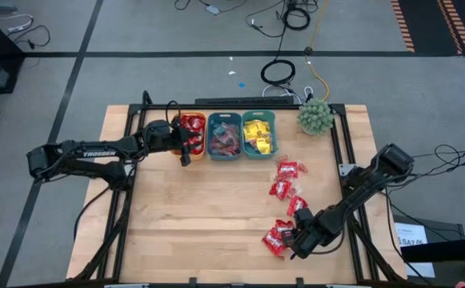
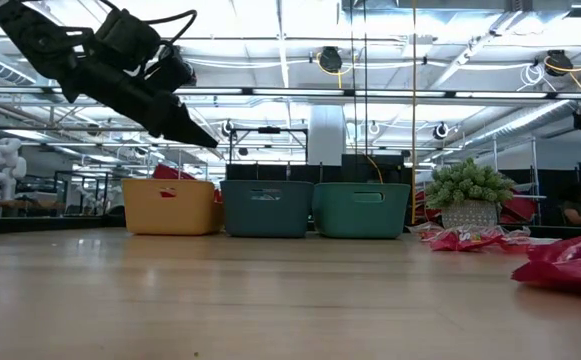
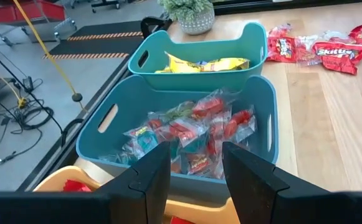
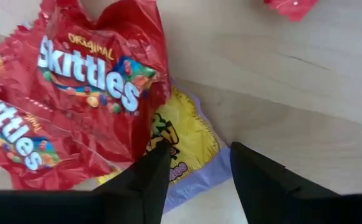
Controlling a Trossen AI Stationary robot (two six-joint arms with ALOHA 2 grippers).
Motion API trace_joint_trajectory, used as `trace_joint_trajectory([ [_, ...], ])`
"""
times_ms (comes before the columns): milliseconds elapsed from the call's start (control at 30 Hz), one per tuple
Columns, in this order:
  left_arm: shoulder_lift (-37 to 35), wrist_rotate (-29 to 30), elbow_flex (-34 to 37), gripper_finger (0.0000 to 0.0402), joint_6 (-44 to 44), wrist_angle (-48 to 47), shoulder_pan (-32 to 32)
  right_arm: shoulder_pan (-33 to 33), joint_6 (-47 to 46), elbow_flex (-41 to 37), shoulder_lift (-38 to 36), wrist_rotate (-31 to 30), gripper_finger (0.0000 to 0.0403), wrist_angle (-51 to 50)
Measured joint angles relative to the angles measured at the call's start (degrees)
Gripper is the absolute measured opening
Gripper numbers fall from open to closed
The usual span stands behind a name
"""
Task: Sort candy
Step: Put the yellow candy into the green bin
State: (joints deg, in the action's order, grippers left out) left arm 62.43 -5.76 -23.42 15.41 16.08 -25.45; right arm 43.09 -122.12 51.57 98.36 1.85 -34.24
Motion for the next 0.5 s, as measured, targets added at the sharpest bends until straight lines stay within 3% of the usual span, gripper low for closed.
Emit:
trace_joint_trajectory([
  [100,0.0,0.0,0.0,0.0155,0.0,0.0,0.0,-0.1,-0.3,0.1,1.1,1.9,0.0131,0.3],
  [267,0.0,0.0,0.0,0.0155,0.0,0.0,0.0,-0.1,-1.1,-0.2,-1.1,2.8,0.0022,-1.0],
  [500,0.0,0.0,0.0,0.0155,0.0,0.2,0.0,0.0,-3.1,0.7,-9.9,6.0,0.0004,-10.5],
])
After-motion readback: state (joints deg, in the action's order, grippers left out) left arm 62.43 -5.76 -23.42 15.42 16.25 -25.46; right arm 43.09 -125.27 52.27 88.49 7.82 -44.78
